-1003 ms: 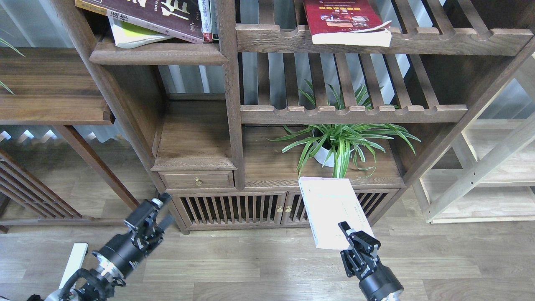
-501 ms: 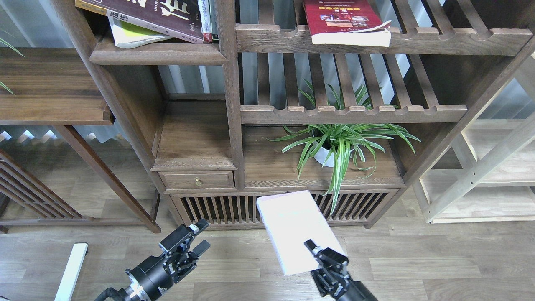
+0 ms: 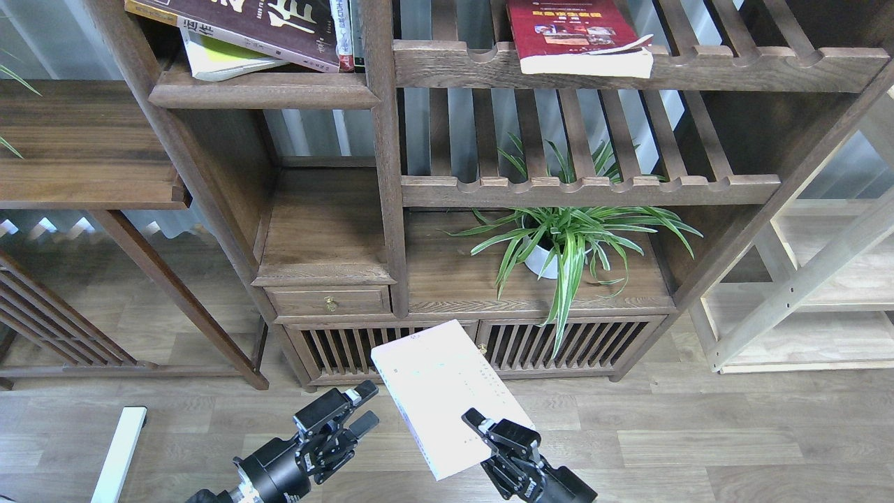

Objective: Organize books on shelf
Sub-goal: 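Lower the held white book down toward the left gripper, then bring the left gripper to the white book's edge nearest it, then grasp the white book with the left gripper and release the right gripper, then lift the white book with the left gripper onto the top shelf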

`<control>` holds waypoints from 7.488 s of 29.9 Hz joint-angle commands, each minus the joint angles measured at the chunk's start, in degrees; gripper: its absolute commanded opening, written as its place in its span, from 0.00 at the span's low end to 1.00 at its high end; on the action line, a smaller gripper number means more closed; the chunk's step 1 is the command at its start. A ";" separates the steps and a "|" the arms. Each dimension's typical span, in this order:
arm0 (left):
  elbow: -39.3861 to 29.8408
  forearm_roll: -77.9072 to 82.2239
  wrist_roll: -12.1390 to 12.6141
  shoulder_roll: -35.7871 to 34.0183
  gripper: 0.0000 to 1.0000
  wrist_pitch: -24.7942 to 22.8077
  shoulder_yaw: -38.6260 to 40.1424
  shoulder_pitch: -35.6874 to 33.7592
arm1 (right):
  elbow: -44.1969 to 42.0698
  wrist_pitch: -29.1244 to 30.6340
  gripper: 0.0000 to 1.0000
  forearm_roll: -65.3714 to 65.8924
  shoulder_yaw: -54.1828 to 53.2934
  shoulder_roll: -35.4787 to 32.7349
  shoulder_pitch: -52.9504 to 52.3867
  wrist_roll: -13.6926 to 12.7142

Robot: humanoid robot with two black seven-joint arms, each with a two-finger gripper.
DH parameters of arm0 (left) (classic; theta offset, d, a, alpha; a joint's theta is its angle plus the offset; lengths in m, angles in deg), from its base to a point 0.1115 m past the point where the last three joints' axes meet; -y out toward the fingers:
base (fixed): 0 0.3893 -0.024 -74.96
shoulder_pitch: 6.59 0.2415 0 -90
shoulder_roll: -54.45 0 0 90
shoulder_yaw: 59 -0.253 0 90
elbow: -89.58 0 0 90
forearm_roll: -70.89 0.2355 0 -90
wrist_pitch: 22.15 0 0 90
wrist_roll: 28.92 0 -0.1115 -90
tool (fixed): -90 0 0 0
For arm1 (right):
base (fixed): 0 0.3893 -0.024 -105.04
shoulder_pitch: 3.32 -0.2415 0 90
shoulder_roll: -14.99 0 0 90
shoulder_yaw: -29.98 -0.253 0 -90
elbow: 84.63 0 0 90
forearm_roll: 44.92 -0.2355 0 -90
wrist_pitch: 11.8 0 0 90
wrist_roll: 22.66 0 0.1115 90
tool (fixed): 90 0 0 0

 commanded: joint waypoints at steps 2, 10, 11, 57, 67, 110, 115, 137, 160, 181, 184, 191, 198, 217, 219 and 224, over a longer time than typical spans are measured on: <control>0.00 0.01 0.00 0.06 0.80 0.00 -0.92 -0.69 | -0.02 0.00 0.23 0.70 2.08 0.00 -0.12 0.00; 0.00 -0.08 0.00 0.50 0.77 0.00 -2.24 -0.60 | -0.02 0.00 0.24 1.93 3.67 0.00 0.06 0.00; 0.00 -0.17 0.00 0.67 0.76 0.00 -2.42 -0.60 | -0.02 0.00 0.24 1.93 3.76 0.00 0.06 0.00; -2.29 -11.77 0.00 -8.20 0.54 0.00 -11.03 -1.74 | -0.11 0.00 0.25 1.93 8.50 -0.53 -1.96 -2.77; -2.46 -12.03 0.00 -9.17 0.41 0.00 -12.18 -2.36 | -0.19 0.00 0.26 2.11 8.59 -0.18 -2.31 -2.77; -5.01 -11.68 0.00 -11.28 0.36 0.00 -11.12 -2.53 | 0.94 0.00 0.27 6.50 8.51 0.00 0.76 -2.77; -5.01 -11.68 0.00 -11.02 0.30 0.00 -10.77 -2.45 | 1.65 0.00 0.28 8.00 8.33 0.00 1.99 -2.77; -8.18 -11.68 0.00 -13.04 0.35 0.00 -10.42 1.25 | 0.24 0.00 0.26 6.85 6.92 0.00 -6.62 -2.77; -8.17 -12.30 0.00 -13.21 0.25 0.00 -9.72 0.45 | 2.00 0.00 0.29 8.26 7.80 0.00 -4.24 -2.77; -18.10 -12.21 0.00 -18.74 0.21 0.00 -1.29 0.81 | -15.75 0.00 0.51 8.17 -4.32 0.00 -6.53 -2.77; -21.61 -12.30 0.00 -22.25 0.21 0.00 1.87 0.81 | -18.12 0.00 0.53 8.00 -4.77 -0.17 -6.27 -2.77; -31.80 -15.10 0.00 -31.84 0.21 0.00 8.99 1.07 | -18.83 0.00 0.53 6.94 -4.85 -0.44 -6.62 -2.77; -37.88 -14.68 0.00 -36.59 0.19 0.00 17.87 1.25 | -19.62 0.00 0.54 5.45 -4.94 -1.14 -7.32 -2.77; -37.09 11.34 0.00 -23.32 0.19 1.18 40.03 -5.33 | -19.36 0.00 0.54 3.95 -5.29 -1.93 -7.41 -2.77; -35.78 11.61 0.00 -23.76 0.19 5.91 40.03 -9.72 | -19.09 0.00 0.54 3.87 -5.21 -1.93 -7.41 -2.77; -31.92 11.61 0.00 -24.73 0.19 13.57 39.51 -19.91 | -18.74 0.00 0.54 3.69 -5.47 -2.46 -6.97 -2.77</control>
